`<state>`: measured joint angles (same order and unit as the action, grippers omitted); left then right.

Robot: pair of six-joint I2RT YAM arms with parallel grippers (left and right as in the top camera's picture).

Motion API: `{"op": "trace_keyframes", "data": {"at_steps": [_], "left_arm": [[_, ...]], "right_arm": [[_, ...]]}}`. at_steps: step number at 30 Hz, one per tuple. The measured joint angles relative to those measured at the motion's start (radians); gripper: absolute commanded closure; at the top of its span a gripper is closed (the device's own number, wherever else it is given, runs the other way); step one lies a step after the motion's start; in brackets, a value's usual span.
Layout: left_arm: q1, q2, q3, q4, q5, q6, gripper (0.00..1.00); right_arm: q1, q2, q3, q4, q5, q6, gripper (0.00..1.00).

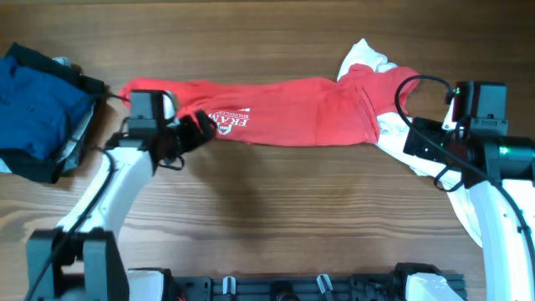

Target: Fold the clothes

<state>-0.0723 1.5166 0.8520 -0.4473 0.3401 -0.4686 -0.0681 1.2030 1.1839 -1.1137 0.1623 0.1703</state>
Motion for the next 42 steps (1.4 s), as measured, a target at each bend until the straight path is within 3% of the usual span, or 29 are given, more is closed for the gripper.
{"op": "trace_keyframes", "data": {"at_steps": [3,6,8,9,15,18,23,29,35,39,42], "left_arm": [[-0.113,0.04,0.0,-0.018,0.026,0.0,0.0],[-0.211,0.044,0.0,0.008,0.025,0.0,0.0],[-0.261,0.044,0.0,0.051,0.005,0.0,0.0],[-0.275,0.044,0.0,0.073,-0.002,0.0,0.0],[-0.359,0.102,-0.001,0.325,-0.025,-0.001,0.0],[-0.372,0.177,-0.001,0.425,-0.029,-0.008,0.01],[-0.372,0.282,0.002,0.512,-0.039,-0.043,0.08],[-0.365,0.291,0.058,0.361,-0.055,-0.045,0.05],[-0.271,0.269,0.087,0.158,-0.024,-0.045,0.04],[-0.24,0.265,0.088,0.122,-0.015,-0.045,0.03],[-0.239,0.265,0.089,0.12,-0.013,-0.045,0.02]], "right_arm": [[0.0,0.092,-0.029,0.044,0.0,0.0,0.07],[0.0,0.24,-0.056,0.13,-0.001,-0.006,0.16],[0.0,0.329,-0.059,0.185,-0.013,-0.029,0.49],[0.0,0.366,-0.059,0.204,-0.022,-0.039,0.57],[-0.001,0.549,-0.064,0.323,-0.039,-0.023,0.59],[-0.001,0.598,-0.064,0.378,-0.053,-0.021,0.66],[-0.001,0.678,-0.063,0.498,-0.099,-0.018,0.65],[-0.063,0.716,-0.051,0.676,-0.126,0.014,0.62],[-0.413,0.73,-0.042,0.725,-0.151,0.122,0.61],[-0.653,0.73,-0.037,0.715,-0.21,0.197,0.55],[-0.718,0.73,-0.035,0.715,-0.34,0.192,0.45]]}}
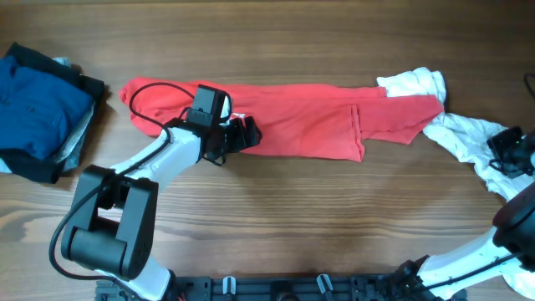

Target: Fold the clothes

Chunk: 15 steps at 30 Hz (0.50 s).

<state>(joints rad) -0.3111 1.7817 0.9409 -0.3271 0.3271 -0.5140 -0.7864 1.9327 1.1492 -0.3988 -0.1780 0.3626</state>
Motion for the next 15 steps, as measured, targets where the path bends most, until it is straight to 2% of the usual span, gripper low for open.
{"op": "trace_keyframes", "data": {"at_steps": [2,5,6,8,10,12,15], "left_arm": [[0.0,0.0,0.0,0.0,0.0,0.0,0.01],[0.0,-0.001,0.0,-0.002,0.0,0.0,0.0],[0.0,-0.001,0.0,-0.002,0.0,0.0,0.0],[0.0,-0.001,0.0,-0.002,0.0,0.0,0.0],[0.0,-0.001,0.0,-0.002,0.001,0.0,0.0],[0.0,-0.001,0.0,-0.002,0.0,0.0,0.0],[0.0,-0.001,0.0,-0.002,0.0,0.0,0.0]], "right_arm": [[0.007,-0.006,0.003,-0.017,-0.066,-0.019,0.41],[0.084,-0.076,0.0,-0.037,-0.105,-0.05,0.41],[0.117,-0.127,0.0,-0.028,-0.112,-0.072,0.45],[0.184,-0.249,0.001,-0.024,-0.13,-0.137,0.79],[0.248,-0.315,0.01,-0.06,-0.143,-0.22,0.94],[0.31,-0.304,0.011,-0.115,-0.141,-0.286,0.96],[0.368,-0.209,0.003,-0.192,-0.049,-0.296,0.96]]}}
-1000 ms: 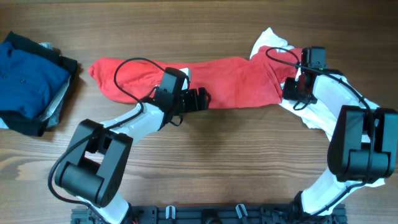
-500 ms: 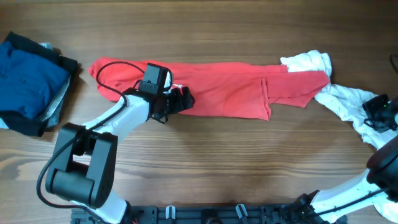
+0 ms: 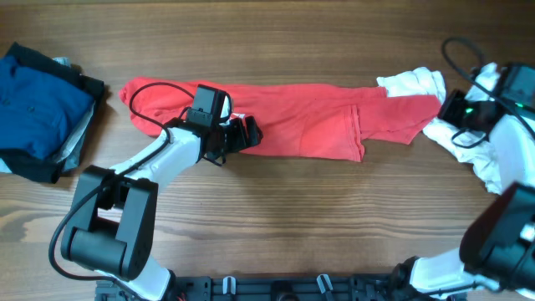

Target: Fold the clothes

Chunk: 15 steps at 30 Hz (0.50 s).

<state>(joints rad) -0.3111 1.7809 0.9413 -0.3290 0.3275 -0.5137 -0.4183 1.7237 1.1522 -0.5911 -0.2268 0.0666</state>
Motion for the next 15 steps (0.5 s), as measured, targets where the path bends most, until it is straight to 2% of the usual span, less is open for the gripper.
{"op": "trace_keyframes", "data": {"at_steps": [6,11,15], "left_arm": [[0.0,0.0,0.0,0.0,0.0,0.0,0.0],[0.0,0.0,0.001,-0.001,0.0,0.0,0.0],[0.0,0.0,0.002,-0.005,0.0,0.0,0.0]], "right_arm": [[0.001,0.138,-0.013,-0.006,0.116,0.014,0.96],[-0.002,0.223,-0.002,0.186,0.104,0.014,0.94],[-0.008,0.26,0.005,0.348,0.149,0.072,0.88]]}}
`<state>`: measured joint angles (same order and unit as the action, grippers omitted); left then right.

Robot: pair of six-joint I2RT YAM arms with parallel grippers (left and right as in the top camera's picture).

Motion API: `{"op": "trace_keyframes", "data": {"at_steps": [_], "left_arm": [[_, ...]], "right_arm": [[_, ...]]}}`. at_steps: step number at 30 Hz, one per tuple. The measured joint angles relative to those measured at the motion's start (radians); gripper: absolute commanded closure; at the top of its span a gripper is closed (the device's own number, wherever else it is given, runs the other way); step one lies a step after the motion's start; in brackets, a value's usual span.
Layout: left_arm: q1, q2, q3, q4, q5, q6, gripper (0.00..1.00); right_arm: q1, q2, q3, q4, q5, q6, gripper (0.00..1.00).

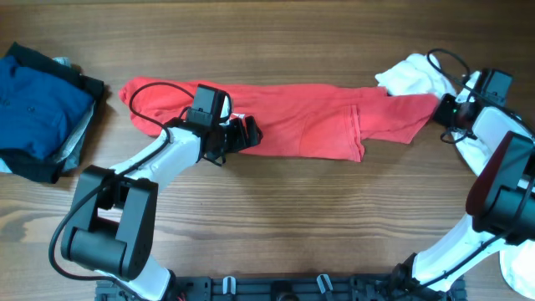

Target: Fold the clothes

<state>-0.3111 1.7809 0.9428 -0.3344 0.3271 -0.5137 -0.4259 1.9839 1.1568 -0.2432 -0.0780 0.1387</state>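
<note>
A red shirt lies stretched in a long band across the far half of the wooden table. My left gripper sits on its lower edge left of the middle, shut on a bunched piece of the red cloth. At the band's right tip is my right gripper, its fingers against the red sleeve end; the overhead view does not show how its jaws stand. A white garment lies crumpled around that end and runs down under the right arm.
A pile of folded clothes, blue on top of dark and grey, sits at the far left edge. More white cloth shows at the bottom right corner. Bare wooden tabletop fills the near half.
My right gripper has moved slightly left and down onto the tip of the red sleeve. The white garment beside it has bunched up a little higher. The left arm and the red shirt are unchanged.
First the left gripper held the shirt's lower edge near the left end, with the right arm over the red and white cloth. Then the left gripper was further right, the shirt lay flatter and the right arm was at the far right edge. It has since come back to the sleeve tip.
</note>
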Motion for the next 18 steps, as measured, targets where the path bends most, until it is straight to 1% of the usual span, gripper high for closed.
{"op": "trace_keyframes", "data": {"at_steps": [1,3,4,6,10,11,12,14,15,17,18], "left_arm": [[0.0,0.0,0.0,-0.001,0.0,0.0,0.0],[0.0,0.0,0.0,-0.003,-0.001,0.0,0.0],[0.0,0.0,0.0,-0.003,-0.001,0.0,0.0],[0.0,0.0,0.0,-0.004,-0.001,0.0,0.0],[0.0,-0.001,0.002,-0.011,-0.005,0.0,0.0],[0.0,-0.001,0.002,-0.011,-0.006,0.0,0.0],[0.0,-0.001,0.002,-0.011,-0.006,0.0,0.0],[0.0,-0.001,0.002,-0.013,-0.007,0.0,0.0],[0.0,-0.001,0.002,-0.013,-0.007,0.0,0.0],[0.0,-0.001,0.002,-0.013,-0.007,0.0,0.0],[0.0,-0.001,0.002,-0.013,-0.007,0.0,0.0]], "right_arm": [[-0.008,0.004,0.005,0.006,0.021,0.033,0.87],[-0.061,0.014,0.018,0.016,0.071,0.13,0.78],[-0.084,0.014,0.019,0.018,0.077,0.188,0.78],[-0.185,0.015,0.024,0.017,0.1,0.269,0.78],[-0.339,0.015,0.026,0.012,0.088,0.373,0.74],[-0.356,0.015,0.028,0.006,0.078,0.389,0.72],[-0.357,0.015,0.03,0.005,0.071,0.389,0.67],[-0.357,0.015,0.03,0.016,-0.014,0.377,0.59],[-0.357,0.015,0.029,0.031,-0.083,0.366,0.58],[-0.351,0.003,0.027,0.078,-0.255,0.332,0.59],[-0.347,-0.021,0.027,0.103,-0.343,0.299,0.62]]}}
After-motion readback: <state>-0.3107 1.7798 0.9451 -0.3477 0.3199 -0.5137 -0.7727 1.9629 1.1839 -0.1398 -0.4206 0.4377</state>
